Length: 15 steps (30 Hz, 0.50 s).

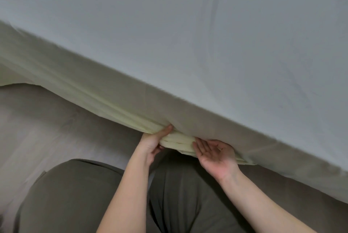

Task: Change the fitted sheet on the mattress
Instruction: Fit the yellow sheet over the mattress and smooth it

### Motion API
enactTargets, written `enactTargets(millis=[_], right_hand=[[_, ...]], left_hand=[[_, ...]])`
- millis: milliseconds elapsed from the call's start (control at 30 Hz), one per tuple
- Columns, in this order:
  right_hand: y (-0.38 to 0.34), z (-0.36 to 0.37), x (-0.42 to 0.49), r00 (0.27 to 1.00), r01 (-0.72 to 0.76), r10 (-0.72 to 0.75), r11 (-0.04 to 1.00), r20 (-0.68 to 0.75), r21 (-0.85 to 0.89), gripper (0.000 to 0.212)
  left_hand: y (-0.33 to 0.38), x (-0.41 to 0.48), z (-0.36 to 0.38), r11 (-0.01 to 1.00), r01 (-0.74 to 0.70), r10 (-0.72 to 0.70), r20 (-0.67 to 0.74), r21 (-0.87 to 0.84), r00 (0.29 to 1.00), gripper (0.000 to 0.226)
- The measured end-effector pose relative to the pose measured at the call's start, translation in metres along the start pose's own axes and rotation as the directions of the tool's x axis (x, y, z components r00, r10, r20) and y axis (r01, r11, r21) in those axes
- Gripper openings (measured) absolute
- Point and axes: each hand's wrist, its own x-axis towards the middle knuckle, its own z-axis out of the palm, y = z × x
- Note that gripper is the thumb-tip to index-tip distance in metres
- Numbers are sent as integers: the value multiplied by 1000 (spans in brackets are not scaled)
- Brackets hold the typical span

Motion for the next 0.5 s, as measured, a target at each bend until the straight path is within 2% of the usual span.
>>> enactTargets(millis=[100, 167, 233, 333, 367, 433, 500], right_hand=[[1, -1, 1, 1000, 15, -15, 999, -4, -30, 44], [1, -1, -1, 1000, 16, -16, 999, -6, -35, 44], [1, 0, -2, 1000, 13, -14, 1000, -6, -25, 41], [2, 4, -2, 1000, 9, -8, 1000, -23, 11, 41], [2, 5, -2, 1000, 11, -11, 1000, -26, 18, 43], [2, 6, -2, 1000, 7, -7, 1000, -27, 26, 54], [2, 7, -3, 1000, -5, 5, 1000, -9, 30, 61]], left_hand=[[-5, -1, 0, 981, -189, 192, -141, 37, 971, 44], [-7, 0, 2, 967, -249, 253, -205, 46, 945, 40], [-7, 1, 7, 965, -238, 259, -275, 107, 926, 29], [-7, 2, 15, 933, -158, 273, -348, 324, 897, 20], [-7, 3, 17, 948, -153, 249, -347, 281, 904, 18], [-3, 2, 23, 989, -147, 140, -277, -2, 951, 9], [4, 1, 25, 960, -75, 32, -159, -270, 987, 8]])
